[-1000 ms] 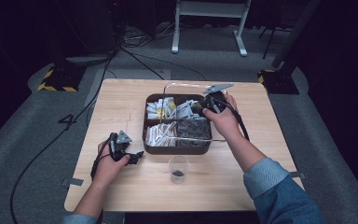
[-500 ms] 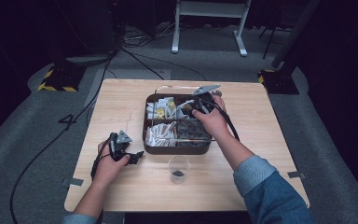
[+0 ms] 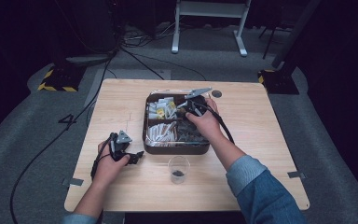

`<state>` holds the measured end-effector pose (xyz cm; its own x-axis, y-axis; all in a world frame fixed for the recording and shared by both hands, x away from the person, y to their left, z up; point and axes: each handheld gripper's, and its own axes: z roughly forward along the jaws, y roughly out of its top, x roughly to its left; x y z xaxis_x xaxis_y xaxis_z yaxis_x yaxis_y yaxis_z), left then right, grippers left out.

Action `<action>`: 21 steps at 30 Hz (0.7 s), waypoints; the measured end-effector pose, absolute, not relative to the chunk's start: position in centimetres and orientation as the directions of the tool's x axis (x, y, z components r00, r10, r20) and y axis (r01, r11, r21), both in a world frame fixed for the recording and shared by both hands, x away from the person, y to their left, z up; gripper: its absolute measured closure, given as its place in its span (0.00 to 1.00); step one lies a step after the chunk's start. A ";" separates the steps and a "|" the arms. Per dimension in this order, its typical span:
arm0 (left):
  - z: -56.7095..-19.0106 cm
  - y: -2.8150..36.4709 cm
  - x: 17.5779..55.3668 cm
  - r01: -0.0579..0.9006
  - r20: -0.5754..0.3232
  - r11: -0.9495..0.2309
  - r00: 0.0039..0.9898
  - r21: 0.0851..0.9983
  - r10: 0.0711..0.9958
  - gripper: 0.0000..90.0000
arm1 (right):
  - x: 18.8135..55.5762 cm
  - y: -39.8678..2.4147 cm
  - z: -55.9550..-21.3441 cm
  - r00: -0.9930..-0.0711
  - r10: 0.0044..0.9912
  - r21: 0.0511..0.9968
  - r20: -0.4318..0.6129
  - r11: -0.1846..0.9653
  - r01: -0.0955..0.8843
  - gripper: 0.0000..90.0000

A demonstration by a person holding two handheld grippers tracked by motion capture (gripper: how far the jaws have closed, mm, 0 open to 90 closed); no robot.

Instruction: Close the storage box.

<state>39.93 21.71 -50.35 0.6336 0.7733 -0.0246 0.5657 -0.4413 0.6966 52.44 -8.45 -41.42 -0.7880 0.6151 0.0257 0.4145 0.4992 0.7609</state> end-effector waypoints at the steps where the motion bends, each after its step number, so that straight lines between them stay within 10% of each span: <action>1: -50.4 21.7 39.9 0.567 -0.027 -0.439 0.632 0.697 0.774 0.21 | 52.5 -8.3 -41.5 -0.789 0.614 0.761 0.027 0.499 0.415 0.65; 21: -50.4 21.7 39.9 0.569 -0.030 -0.436 0.631 0.697 0.775 0.21 | 52.5 -7.6 -43.4 -0.788 0.614 0.747 0.047 0.502 0.436 0.65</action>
